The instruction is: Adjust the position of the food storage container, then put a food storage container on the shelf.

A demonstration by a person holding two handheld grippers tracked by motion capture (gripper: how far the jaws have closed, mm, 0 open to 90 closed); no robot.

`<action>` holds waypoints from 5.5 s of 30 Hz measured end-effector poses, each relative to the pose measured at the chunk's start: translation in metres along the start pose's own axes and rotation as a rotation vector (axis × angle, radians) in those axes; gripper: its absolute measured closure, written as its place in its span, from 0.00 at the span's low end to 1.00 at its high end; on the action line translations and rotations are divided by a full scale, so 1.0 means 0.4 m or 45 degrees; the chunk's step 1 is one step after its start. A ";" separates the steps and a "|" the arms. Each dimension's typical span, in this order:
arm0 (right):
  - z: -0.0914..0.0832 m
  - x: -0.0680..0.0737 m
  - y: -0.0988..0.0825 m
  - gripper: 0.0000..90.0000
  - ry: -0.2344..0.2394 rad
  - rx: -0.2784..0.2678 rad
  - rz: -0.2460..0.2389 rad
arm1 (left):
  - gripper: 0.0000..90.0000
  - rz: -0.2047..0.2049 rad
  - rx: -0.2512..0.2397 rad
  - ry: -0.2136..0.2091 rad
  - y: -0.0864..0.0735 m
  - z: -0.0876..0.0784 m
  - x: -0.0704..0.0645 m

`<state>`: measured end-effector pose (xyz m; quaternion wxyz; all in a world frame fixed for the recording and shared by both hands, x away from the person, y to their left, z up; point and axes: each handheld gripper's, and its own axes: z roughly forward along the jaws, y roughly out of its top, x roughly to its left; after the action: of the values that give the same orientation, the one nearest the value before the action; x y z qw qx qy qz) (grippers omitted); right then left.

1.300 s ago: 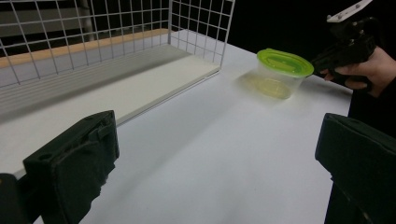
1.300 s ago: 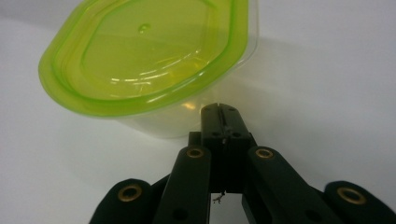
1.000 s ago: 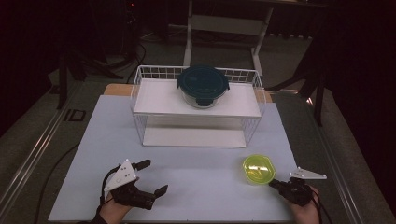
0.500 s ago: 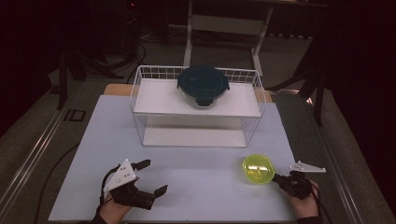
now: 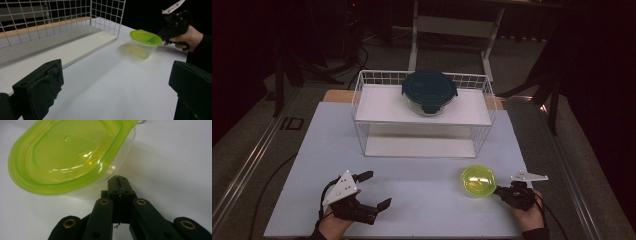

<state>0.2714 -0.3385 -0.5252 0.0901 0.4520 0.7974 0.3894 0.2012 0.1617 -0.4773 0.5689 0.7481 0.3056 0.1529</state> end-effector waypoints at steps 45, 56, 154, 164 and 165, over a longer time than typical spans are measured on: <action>0.149 0.145 0.118 1.00 0.193 0.123 -0.183 | 0.00 0.008 -0.013 -0.002 0.002 -0.008 -0.001; 0.191 0.184 0.147 1.00 0.224 0.133 -0.225 | 0.00 0.008 -0.021 -0.004 0.004 -0.011 -0.001; -0.003 0.288 0.209 0.10 0.166 -0.187 -0.221 | 0.00 -0.044 0.084 -0.083 0.092 0.057 0.040; 0.073 0.274 0.231 0.17 0.158 -0.113 -0.123 | 0.00 -0.229 0.196 -0.120 0.096 0.133 0.080; 0.081 0.270 0.232 0.18 0.161 -0.106 -0.099 | 0.00 -0.249 0.202 -0.130 0.094 0.138 0.085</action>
<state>0.2860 -0.2089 -0.4597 0.0732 0.3910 0.8016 0.4463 0.2697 0.1351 -0.4626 0.5350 0.7641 0.3589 0.0338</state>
